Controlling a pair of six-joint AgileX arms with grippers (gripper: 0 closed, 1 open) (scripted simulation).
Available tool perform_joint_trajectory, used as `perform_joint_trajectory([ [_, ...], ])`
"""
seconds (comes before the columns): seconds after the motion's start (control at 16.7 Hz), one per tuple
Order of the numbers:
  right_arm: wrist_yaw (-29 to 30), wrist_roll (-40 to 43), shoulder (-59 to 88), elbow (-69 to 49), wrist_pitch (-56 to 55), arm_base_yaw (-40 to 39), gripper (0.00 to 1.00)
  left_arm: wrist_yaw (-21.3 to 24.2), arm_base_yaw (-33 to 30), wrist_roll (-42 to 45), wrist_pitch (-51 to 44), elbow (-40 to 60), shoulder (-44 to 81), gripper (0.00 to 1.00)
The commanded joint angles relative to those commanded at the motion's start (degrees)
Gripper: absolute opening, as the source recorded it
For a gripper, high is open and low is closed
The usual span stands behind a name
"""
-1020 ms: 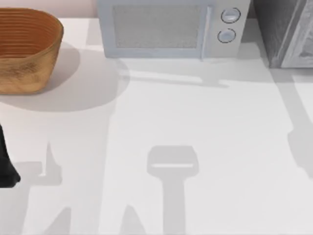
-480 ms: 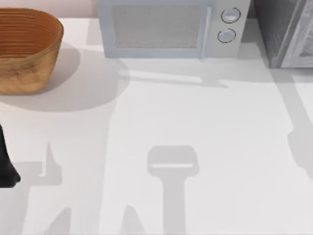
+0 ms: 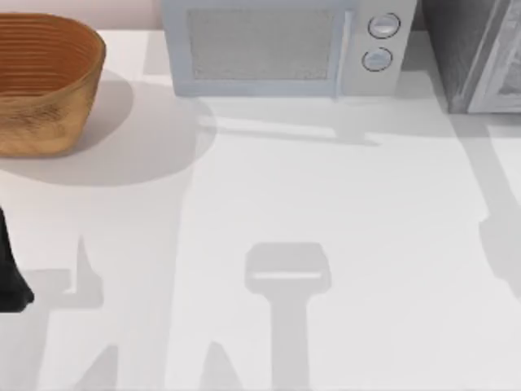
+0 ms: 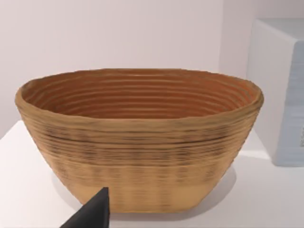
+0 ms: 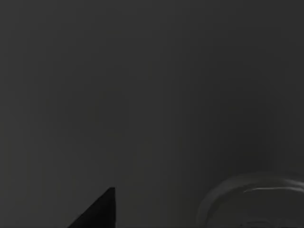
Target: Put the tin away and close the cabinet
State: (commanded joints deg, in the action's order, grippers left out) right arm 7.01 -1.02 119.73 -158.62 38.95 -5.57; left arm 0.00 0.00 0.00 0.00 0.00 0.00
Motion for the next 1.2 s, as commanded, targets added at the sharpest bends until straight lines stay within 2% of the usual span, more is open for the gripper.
perform_joint_trajectory([
  [0.3,-0.8,0.3,-3.3,3.5,-1.7,-0.1,1.0,0.0,0.0,0.0,0.0,0.0,0.0,1.0],
  [0.54,-2.8,1.2,-15.6,16.4,-7.1,0.2,1.0,0.0,0.0,0.0,0.0,0.0,0.0,1.0],
  [0.84,-5.6,2.7,-40.3,46.1,-16.2,1.3,1.0,0.0,0.0,0.0,0.0,0.0,0.0,1.0],
  [1.2,-7.7,3.5,-73.8,94.7,-27.2,3.1,1.0,0.0,0.0,0.0,0.0,0.0,0.0,1.0],
])
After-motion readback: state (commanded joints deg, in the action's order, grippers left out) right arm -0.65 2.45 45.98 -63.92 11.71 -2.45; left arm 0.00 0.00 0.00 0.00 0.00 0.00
